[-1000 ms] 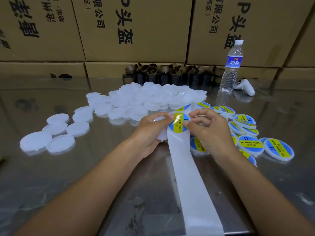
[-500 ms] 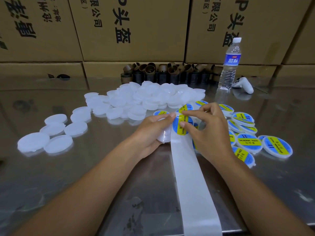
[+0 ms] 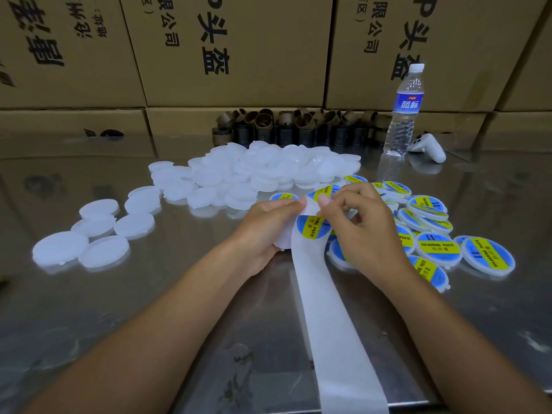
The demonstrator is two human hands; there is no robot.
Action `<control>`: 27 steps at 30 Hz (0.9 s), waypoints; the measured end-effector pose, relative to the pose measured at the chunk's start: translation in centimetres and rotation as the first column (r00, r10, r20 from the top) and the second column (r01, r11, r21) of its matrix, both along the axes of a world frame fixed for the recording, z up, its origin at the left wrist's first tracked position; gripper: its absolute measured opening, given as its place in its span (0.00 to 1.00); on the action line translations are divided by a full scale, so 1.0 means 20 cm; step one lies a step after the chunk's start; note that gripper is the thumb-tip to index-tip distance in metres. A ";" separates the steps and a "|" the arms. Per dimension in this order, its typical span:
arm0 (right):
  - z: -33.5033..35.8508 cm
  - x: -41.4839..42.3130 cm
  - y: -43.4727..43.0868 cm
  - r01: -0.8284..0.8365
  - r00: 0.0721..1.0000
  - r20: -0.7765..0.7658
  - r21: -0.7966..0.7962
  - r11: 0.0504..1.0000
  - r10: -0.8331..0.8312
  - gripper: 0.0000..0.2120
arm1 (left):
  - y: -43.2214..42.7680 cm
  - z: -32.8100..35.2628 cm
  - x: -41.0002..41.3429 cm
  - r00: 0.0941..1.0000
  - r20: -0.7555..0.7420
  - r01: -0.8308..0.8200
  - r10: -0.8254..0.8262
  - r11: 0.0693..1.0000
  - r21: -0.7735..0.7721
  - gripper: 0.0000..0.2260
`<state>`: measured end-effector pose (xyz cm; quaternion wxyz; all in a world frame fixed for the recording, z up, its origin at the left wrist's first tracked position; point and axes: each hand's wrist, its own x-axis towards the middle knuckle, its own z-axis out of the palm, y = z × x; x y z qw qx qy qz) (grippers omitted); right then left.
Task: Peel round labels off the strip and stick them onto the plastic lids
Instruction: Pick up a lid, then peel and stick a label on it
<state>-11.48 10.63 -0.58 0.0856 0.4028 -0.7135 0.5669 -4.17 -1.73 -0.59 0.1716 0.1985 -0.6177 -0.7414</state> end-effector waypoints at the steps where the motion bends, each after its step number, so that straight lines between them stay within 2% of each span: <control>1: 0.01 0.00 0.00 -0.015 0.998 0.062 -0.014 1.000 0.016 0.16 | 0.00 0.00 0.00 1.000 0.004 -0.024 0.025 1.000 -0.016 0.13; 5: 0.03 -0.02 0.00 0.037 0.969 0.246 -0.106 0.994 -0.010 0.26 | 0.01 -0.01 -0.01 0.992 0.002 -0.124 0.125 0.987 -0.097 0.12; 8: 0.05 -0.03 0.00 0.144 0.905 0.426 -0.281 0.949 -0.011 0.24 | 0.01 -0.01 -0.01 0.987 0.030 -0.152 0.158 0.978 -0.143 0.10; 9: 0.06 -0.04 0.01 0.174 0.896 0.444 -0.341 0.924 -0.005 0.23 | 0.01 -0.01 -0.01 0.986 0.035 -0.155 0.162 0.976 -0.150 0.09; 11: 0.07 -0.04 0.02 0.161 0.922 0.388 -0.402 0.901 0.008 0.21 | 0.01 -0.01 -0.01 0.985 0.038 -0.163 0.171 0.973 -0.163 0.09; 13: 0.07 -0.01 0.02 0.033 0.953 0.288 -0.405 0.914 0.093 0.15 | 0.01 -0.01 -0.01 0.984 0.033 -0.169 0.177 0.973 -0.156 0.09; 15: 0.06 0.01 0.02 -0.090 0.972 0.180 -0.323 0.942 0.154 0.13 | 0.01 -0.01 -0.01 0.984 0.028 -0.172 0.178 0.975 -0.142 0.09; 18: 0.03 0.02 0.02 -0.159 0.985 0.043 -0.152 0.975 0.167 0.14 | 0.01 0.00 -0.01 0.985 0.011 -0.170 0.173 0.975 -0.144 0.07; 21: 0.02 0.02 0.02 -0.175 0.983 0.043 -0.111 0.978 0.181 0.14 | 0.00 0.00 -0.01 0.979 0.015 -0.199 0.203 0.970 -0.140 0.06; 27: 0.01 0.01 0.02 -0.147 0.987 0.059 -0.086 0.985 0.152 0.17 | -0.03 0.03 -0.01 0.955 -0.047 -0.295 0.294 0.955 -0.026 0.05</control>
